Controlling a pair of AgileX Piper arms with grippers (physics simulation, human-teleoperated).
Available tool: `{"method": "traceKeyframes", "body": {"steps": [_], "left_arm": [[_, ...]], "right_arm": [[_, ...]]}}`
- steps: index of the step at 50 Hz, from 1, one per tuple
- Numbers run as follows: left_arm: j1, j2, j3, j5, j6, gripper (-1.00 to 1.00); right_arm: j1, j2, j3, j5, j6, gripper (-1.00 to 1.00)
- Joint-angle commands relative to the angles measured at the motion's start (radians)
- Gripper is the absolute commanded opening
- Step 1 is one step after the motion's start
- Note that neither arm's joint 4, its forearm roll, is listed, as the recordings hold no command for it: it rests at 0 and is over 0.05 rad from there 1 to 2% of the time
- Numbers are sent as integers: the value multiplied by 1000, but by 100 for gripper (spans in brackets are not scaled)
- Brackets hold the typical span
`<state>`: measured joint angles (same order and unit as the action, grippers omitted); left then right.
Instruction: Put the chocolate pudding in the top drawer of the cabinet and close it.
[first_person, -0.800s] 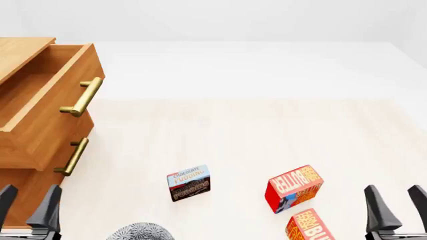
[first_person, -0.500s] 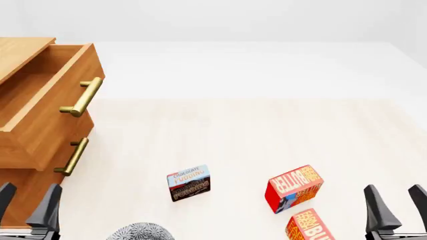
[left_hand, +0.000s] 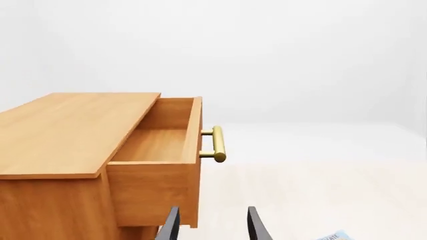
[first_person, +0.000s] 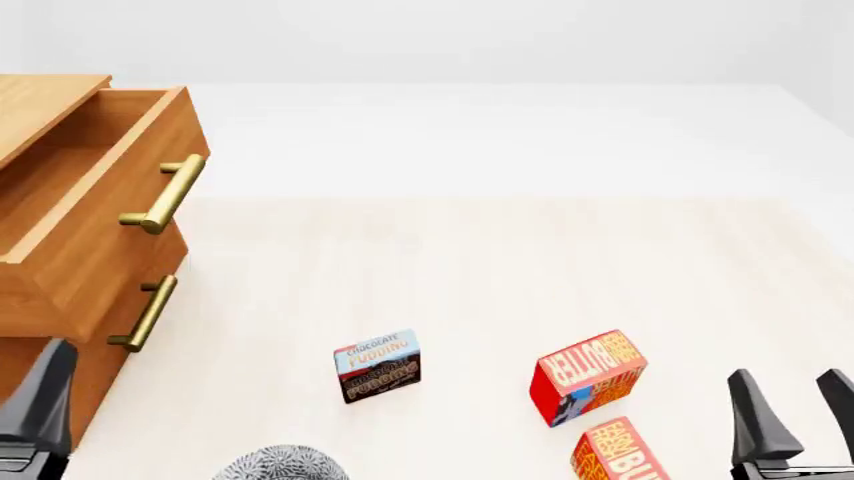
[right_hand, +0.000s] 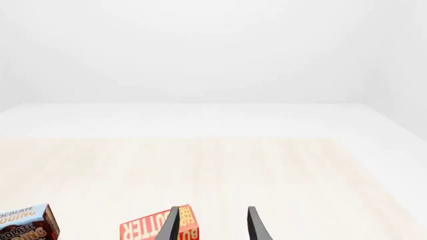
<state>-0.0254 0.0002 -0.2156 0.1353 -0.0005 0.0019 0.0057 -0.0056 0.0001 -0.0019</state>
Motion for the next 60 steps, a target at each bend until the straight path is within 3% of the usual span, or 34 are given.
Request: {"method": "traceKeyframes", "body": {"steps": [1,8,11,12,16,18,39,45,49,55,60], "left_arm": [[-13,0,-124,64,-13,100],[2,1,-216,109,3,100],[7,16,-242,145,-62,100],[-5,5,-268,147,-11,100],[5,55,-331,162,-38,100],[-3,39,-374,175,8,100],[43,248,-610,291,-5,100],[45,283,-683,328,30,100],[32,298,-744,365,100,100],[19,365,-831,433,84,100],[-19,404,-930,498,139,100]], "right_arm": [[0,-1,-1,1,0,100],[0,-1,-1,1,0,100],[0,-1,-1,1,0,100],[0,-1,-1,1,0,100],[0,-1,0,1,0,100],[0,-1,0,1,0,100],[0,0,0,1,0,100],[0,0,0,1,0,100],[0,0,0,1,0,100],[0,0,0,1,0,100],[0,0,0,1,0,100]]}}
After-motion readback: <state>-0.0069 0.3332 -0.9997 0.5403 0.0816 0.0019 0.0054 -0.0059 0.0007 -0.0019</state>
